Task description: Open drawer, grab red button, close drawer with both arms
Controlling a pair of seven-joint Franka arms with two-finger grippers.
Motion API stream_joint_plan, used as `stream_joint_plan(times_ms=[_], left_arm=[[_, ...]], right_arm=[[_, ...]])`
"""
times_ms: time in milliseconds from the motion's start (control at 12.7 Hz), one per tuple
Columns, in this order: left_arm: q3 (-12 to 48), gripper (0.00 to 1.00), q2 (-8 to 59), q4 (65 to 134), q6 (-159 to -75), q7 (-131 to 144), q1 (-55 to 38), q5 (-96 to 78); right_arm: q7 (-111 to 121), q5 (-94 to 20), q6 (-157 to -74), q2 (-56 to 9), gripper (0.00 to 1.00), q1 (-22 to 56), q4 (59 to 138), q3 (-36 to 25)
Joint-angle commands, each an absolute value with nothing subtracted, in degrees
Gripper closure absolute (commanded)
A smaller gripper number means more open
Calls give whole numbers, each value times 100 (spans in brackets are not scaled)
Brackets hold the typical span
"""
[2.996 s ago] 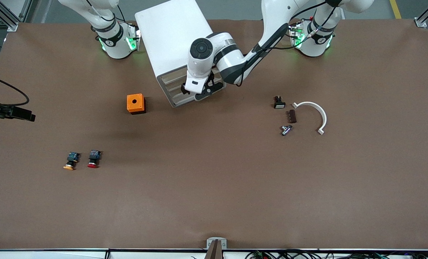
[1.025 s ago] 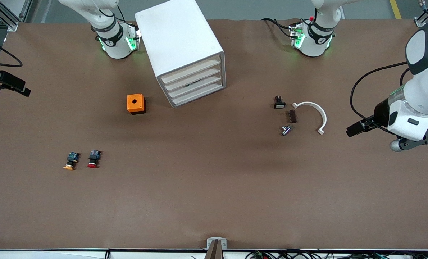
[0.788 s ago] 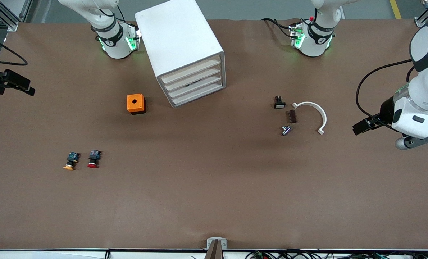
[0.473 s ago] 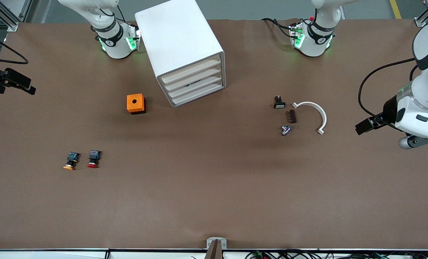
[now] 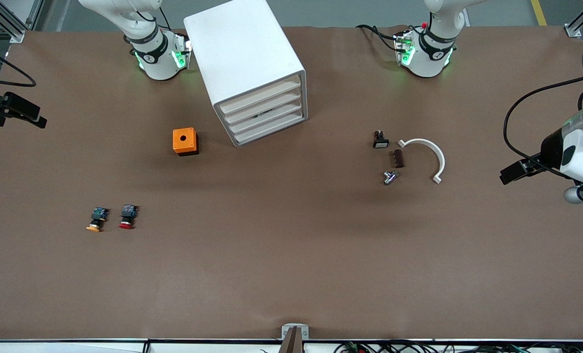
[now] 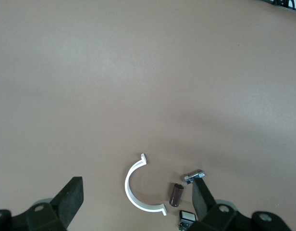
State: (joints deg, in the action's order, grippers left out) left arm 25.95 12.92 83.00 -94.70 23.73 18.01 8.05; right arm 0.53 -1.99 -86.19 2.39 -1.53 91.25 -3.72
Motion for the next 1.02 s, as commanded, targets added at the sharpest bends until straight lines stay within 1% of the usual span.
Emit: stream_joint_plan(times_ms=[0, 158, 394, 552, 631, 788, 946], left_arm=[[2663, 0, 1082, 8262, -9229, 2075, 1889, 914], [2663, 0, 1055, 8288, -8888, 1952, 1942, 862], [2698, 0, 1020, 8279, -8833, 1899, 1951, 835], [2663, 0, 810, 8297, -8789, 1768, 1916, 817], [2559, 0, 591, 8419, -8659, 1610, 1803, 809], [1946, 0, 222, 8665, -8622, 1338, 1277, 721], [1147, 0, -139, 9007, -8631, 1161, 680, 450]], right_arm=[[176, -220, -8684, 404, 0, -53, 9299, -483], [176, -220, -8675, 404, 0, -44, 9299, -483], [167, -220, -8675, 422, 0, -53, 9299, -475], [167, -220, -8684, 448, 0, -44, 9299, -475], [176, -220, -8692, 448, 0, -44, 9299, -475], [246, -202, -8710, 457, 0, -44, 9299, -475], [342, -80, -8727, 466, 0, -53, 9299, -466]])
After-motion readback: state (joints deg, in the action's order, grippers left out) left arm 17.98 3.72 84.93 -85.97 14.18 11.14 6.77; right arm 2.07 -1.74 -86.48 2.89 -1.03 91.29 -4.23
